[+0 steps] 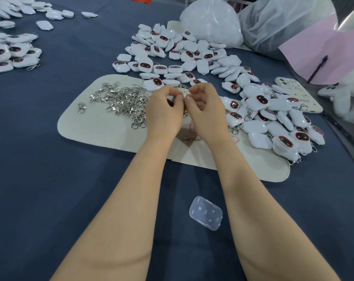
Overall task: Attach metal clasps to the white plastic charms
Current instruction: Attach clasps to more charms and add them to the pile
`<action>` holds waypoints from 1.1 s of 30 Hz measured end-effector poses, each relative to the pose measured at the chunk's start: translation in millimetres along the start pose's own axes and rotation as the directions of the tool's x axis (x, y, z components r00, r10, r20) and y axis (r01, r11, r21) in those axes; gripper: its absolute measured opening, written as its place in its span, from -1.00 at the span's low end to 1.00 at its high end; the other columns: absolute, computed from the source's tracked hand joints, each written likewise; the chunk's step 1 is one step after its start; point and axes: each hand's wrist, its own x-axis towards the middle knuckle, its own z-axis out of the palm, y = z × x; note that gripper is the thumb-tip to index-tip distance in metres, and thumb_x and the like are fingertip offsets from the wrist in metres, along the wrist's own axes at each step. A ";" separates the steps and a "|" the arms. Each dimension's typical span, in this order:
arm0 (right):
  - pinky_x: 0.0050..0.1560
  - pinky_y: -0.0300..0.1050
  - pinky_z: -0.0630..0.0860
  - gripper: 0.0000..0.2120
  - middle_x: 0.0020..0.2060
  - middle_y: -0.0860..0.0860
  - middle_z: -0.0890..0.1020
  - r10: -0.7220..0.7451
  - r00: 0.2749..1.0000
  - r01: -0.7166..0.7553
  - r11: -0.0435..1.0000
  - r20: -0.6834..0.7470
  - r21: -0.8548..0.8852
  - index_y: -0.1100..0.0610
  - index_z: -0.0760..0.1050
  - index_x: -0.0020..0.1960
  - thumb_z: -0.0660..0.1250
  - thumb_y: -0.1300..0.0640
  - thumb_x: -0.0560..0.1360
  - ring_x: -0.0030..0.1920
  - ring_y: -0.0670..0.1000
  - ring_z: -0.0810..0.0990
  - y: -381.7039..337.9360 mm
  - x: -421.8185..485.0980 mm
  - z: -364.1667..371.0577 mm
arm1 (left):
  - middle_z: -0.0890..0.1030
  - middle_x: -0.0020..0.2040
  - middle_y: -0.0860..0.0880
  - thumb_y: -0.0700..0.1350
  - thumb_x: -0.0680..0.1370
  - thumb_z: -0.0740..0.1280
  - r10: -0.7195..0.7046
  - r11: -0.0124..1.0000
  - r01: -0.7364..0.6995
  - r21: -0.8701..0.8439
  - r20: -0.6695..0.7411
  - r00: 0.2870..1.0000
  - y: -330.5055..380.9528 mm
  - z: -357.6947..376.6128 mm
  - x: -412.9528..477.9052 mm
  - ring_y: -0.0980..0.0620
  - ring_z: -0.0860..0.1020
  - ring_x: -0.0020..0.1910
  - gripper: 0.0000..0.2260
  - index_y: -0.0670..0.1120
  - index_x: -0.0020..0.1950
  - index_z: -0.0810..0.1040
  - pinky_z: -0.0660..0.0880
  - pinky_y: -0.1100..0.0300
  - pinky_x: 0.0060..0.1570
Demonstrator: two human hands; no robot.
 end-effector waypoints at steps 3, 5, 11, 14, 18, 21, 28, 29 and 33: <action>0.02 -0.09 0.54 -0.91 -0.19 -0.06 0.58 0.042 0.999 -0.042 0.999 -0.012 0.011 0.10 0.48 -0.03 0.27 0.26 0.52 -0.12 -0.06 0.58 -2.4 1.4 -1.4 | 0.57 -0.16 0.09 -0.17 0.56 0.29 -0.055 0.995 0.058 -0.079 0.031 0.998 1.1 0.6 1.4 0.03 0.58 -0.10 -0.92 -0.06 -0.06 0.58 0.50 0.24 -0.01; 0.08 -0.01 0.54 -0.93 -0.18 -0.04 0.60 0.049 0.999 -0.049 0.999 -0.009 -0.002 0.12 0.51 -0.04 0.29 0.26 0.51 -0.08 0.00 0.60 -3.6 1.4 -1.3 | 0.58 -0.14 0.06 -0.17 0.56 0.29 -0.078 0.990 0.083 -0.111 0.047 0.996 1.7 0.6 1.3 -0.04 0.60 -0.07 -0.93 -0.04 -0.07 0.56 0.55 0.02 0.01; -0.09 -0.34 0.48 -0.93 -0.22 -0.15 0.56 0.021 0.999 -0.022 0.999 -0.041 -0.029 0.11 0.50 -0.07 0.32 0.25 0.50 -0.18 -0.14 0.55 -4.4 2.1 -2.3 | 0.61 -0.10 0.03 -0.16 0.56 0.28 0.025 1.000 -0.025 0.004 0.012 1.000 1.2 1.8 -0.8 0.06 0.51 -0.16 -0.91 -0.08 -0.04 0.58 0.41 0.26 -0.11; -0.16 -0.43 0.43 -0.89 -0.20 -0.18 0.53 -0.018 0.997 0.014 0.998 -0.070 -0.055 0.12 0.49 -0.04 0.29 0.30 0.50 -0.21 -0.21 0.50 -4.6 1.8 -1.8 | 0.60 -0.02 -0.06 -0.15 0.57 0.26 0.096 0.990 -0.099 0.104 0.031 0.995 1.1 3.7 -2.8 -0.02 0.52 -0.10 -0.89 -0.11 -0.01 0.57 0.40 0.19 -0.10; -0.06 -0.32 0.47 -0.88 -0.14 -0.08 0.58 -0.033 0.996 0.024 0.993 -0.077 -0.112 0.14 0.53 -0.03 0.27 0.31 0.51 -0.15 -0.14 0.52 -4.5 2.8 -1.0 | 0.57 0.02 -0.06 -0.14 0.57 0.23 0.094 0.984 -0.099 0.148 0.041 0.995 0.7 5.0 -2.8 -0.02 0.51 -0.08 -0.89 -0.10 -0.01 0.55 0.34 0.21 -0.15; -0.04 -0.37 0.42 -0.82 -0.08 0.00 0.57 -0.101 0.992 0.084 0.977 -0.078 -0.197 0.19 0.57 -0.02 0.24 0.36 0.48 -0.10 -0.09 0.51 -4.9 2.7 -1.0 | 0.58 0.01 -0.05 -0.13 0.55 0.26 0.064 0.990 -0.071 0.125 0.063 0.996 1.2 4.4 -3.0 -0.02 0.52 -0.07 -0.89 -0.08 0.00 0.57 0.36 0.21 -0.13; -0.04 -0.34 0.47 -0.76 -0.08 -0.02 0.58 -0.122 0.991 0.111 0.981 -0.059 -0.161 0.18 0.49 0.11 0.24 0.38 0.49 -0.09 -0.08 0.55 -8.3 -0.3 -1.9 | 0.59 -0.01 -0.06 -0.13 0.55 0.27 0.072 0.989 -0.079 0.121 0.055 0.996 0.7 3.0 -2.9 0.02 0.50 -0.16 -0.92 -0.06 -0.03 0.56 0.36 0.22 -0.18; -0.09 -0.40 0.46 -0.75 -0.08 -0.04 0.58 -0.095 0.993 0.086 0.988 -0.074 -0.126 0.16 0.48 0.12 0.25 0.37 0.49 -0.11 -0.12 0.55 -8.0 -0.5 -1.8 | 0.60 -0.04 -0.06 -0.13 0.55 0.28 0.068 0.992 -0.073 0.105 0.048 0.997 1.1 2.7 -2.5 0.01 0.51 -0.17 -0.92 -0.07 -0.04 0.56 0.39 0.20 -0.18; -0.15 -0.38 0.44 -0.88 -0.15 -0.07 0.56 -0.025 0.994 0.016 0.996 -0.107 -0.091 0.11 0.47 -0.03 0.31 0.28 0.48 -0.20 -0.18 0.51 -5.4 1.0 1.1 | 0.55 -0.26 0.12 -0.15 0.55 0.31 0.008 1.000 -0.008 -0.003 0.009 1.000 1.0 1.4 0.1 0.17 0.50 -0.31 -0.93 -0.10 -0.06 0.58 0.42 0.37 -0.25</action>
